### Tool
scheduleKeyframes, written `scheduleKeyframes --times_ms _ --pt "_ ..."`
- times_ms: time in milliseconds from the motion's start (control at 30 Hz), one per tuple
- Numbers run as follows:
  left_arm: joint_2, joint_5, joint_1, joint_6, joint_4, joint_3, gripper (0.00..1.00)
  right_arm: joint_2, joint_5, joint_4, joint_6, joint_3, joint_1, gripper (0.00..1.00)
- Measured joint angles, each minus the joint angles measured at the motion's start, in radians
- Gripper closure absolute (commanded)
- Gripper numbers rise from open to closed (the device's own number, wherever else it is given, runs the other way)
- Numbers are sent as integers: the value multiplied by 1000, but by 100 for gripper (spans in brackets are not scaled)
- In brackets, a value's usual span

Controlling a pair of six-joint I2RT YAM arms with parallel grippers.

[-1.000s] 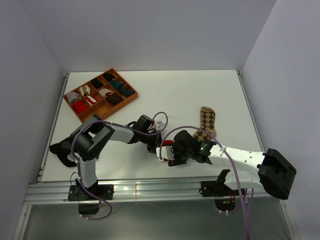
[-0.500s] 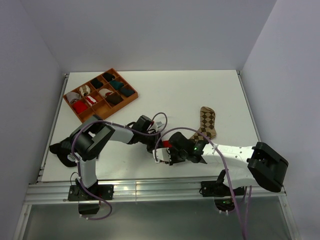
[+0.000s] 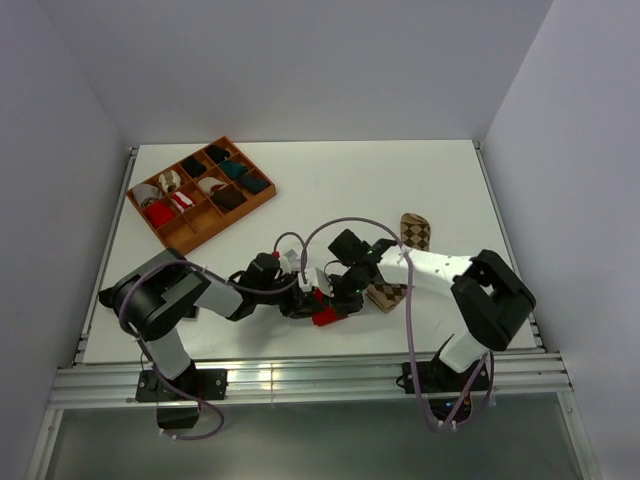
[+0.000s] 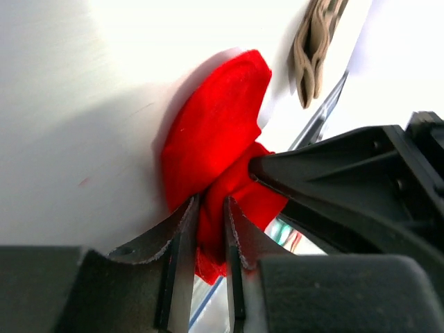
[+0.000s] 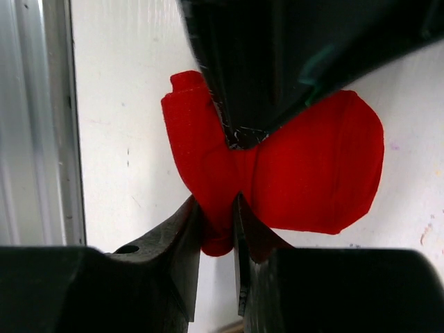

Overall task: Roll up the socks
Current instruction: Roll the sock at the center of the board.

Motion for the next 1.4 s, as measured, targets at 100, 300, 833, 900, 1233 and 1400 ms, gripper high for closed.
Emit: scheduleKeyframes --times_ms 100,300,833,900,1233,1400 --pt "-39 -84 -6 -45 92 -76 75 76 -58 -70 -17 75 -25 85" --pt "-159 -267 -36 -66 142 -194 71 219 -150 -229 -59 217 -80 85" --pt "-485 -670 -261 178 -42 -231 49 492 -246 -554 -98 478 -130 84" --pt "-475 -673 -263 232 -42 -218 48 505 -249 -570 -97 490 -130 84" --pt "-411 -631 -285 456 -38 -140 47 547 -263 -622 -84 523 -132 83" --pt "-345 -579 -285 512 -38 -95 48 563 -266 -639 -79 538 -132 83"
